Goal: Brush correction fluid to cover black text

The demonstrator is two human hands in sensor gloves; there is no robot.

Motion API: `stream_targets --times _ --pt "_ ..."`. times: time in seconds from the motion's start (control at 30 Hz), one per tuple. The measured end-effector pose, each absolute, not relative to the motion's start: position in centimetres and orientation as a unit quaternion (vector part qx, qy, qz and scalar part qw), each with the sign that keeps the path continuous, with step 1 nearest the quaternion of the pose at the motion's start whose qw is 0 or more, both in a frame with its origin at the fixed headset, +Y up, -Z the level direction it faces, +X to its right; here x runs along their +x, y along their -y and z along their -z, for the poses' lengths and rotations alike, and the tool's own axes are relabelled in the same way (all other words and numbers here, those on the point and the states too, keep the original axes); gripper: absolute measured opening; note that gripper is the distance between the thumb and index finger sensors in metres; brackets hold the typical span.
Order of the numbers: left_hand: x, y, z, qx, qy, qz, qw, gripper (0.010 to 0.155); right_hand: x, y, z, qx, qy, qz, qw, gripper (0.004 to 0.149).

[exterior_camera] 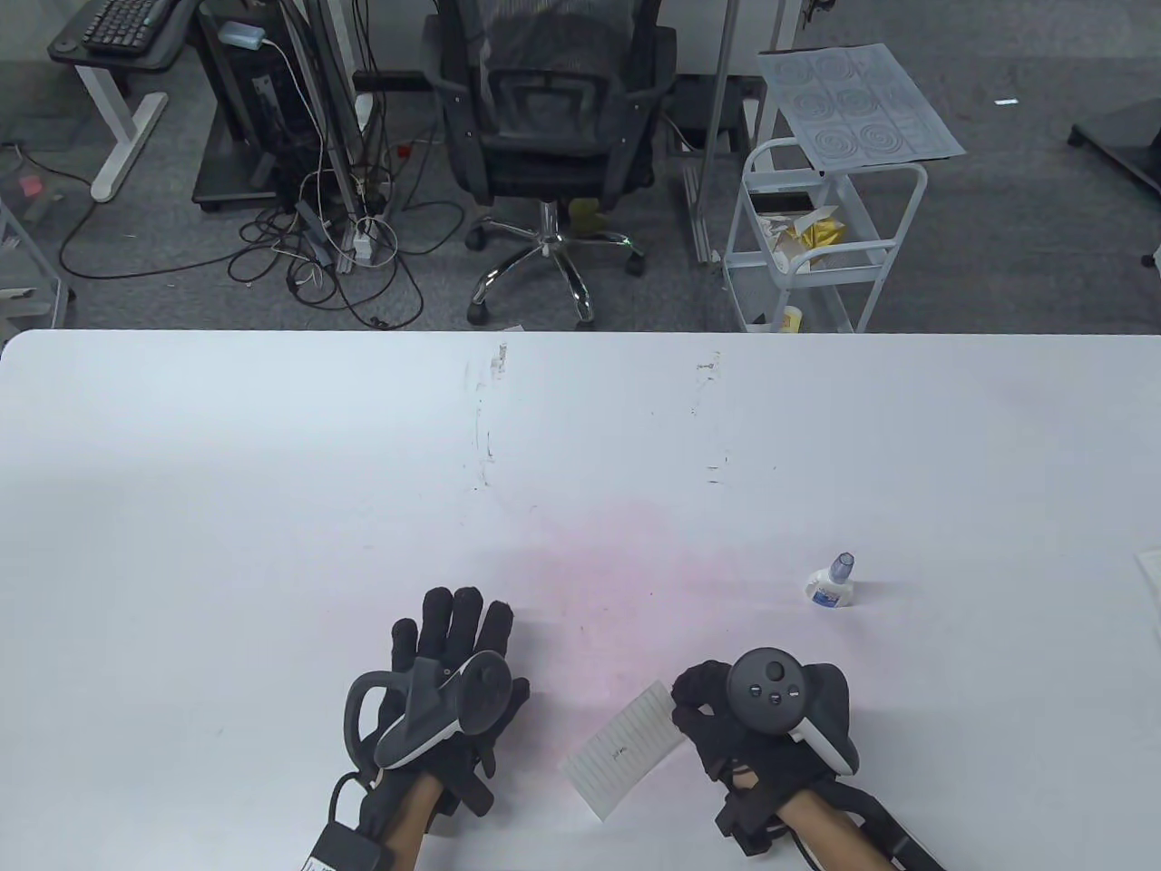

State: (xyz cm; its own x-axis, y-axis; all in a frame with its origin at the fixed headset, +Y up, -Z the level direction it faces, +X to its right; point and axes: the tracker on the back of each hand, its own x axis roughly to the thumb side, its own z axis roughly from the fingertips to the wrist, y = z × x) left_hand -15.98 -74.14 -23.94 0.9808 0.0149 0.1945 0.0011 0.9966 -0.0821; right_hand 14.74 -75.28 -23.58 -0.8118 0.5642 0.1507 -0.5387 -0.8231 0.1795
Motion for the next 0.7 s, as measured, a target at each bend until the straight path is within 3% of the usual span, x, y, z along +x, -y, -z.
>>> stream_targets --times 0.27,0.7 --pt "-16.0 74.1 23.9 -0.041 0.098 -0.003 0.994 0.079 15.5 75.0 23.9 0.093 -0.068 -0.936 0.333 0.037" --pt "-16.2 74.1 24.0 -0.037 0.094 -0.007 0.995 0.079 16.9 72.7 24.3 0.074 -0.004 -0.877 0.475 0.039"
